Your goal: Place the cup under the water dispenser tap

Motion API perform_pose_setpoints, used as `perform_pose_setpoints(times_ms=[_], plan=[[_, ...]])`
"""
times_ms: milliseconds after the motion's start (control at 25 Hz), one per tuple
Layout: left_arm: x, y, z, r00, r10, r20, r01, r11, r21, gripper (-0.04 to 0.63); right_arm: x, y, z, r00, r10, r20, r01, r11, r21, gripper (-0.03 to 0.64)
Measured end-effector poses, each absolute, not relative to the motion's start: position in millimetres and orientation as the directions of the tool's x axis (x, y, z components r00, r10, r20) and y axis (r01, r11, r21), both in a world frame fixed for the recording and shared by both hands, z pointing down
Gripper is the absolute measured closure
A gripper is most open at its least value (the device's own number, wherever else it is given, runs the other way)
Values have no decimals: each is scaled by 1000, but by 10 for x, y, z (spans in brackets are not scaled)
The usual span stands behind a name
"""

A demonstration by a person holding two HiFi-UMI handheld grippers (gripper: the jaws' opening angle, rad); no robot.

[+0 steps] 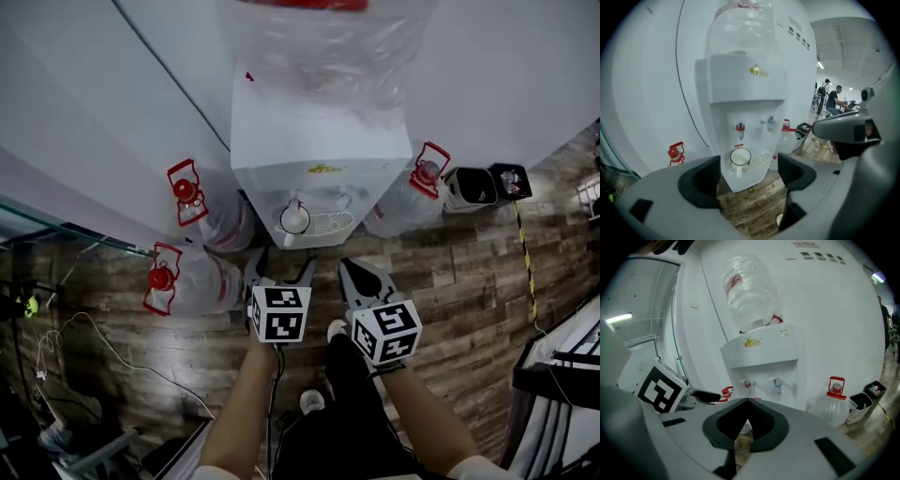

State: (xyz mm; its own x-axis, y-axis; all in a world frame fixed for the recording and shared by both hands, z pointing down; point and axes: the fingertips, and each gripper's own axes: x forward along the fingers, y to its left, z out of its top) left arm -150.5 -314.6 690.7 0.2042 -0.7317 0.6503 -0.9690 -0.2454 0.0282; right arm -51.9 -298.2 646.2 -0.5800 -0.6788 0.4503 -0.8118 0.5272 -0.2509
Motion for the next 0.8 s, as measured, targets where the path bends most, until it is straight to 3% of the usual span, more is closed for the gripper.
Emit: perform_pose_setpoints(times_ms=[800], plan=[[-1501,-1112,4392,255,-821,511,-961,-273,42,204,-547,-1069,4276,-594,-718,364,-804,550,-226,598]])
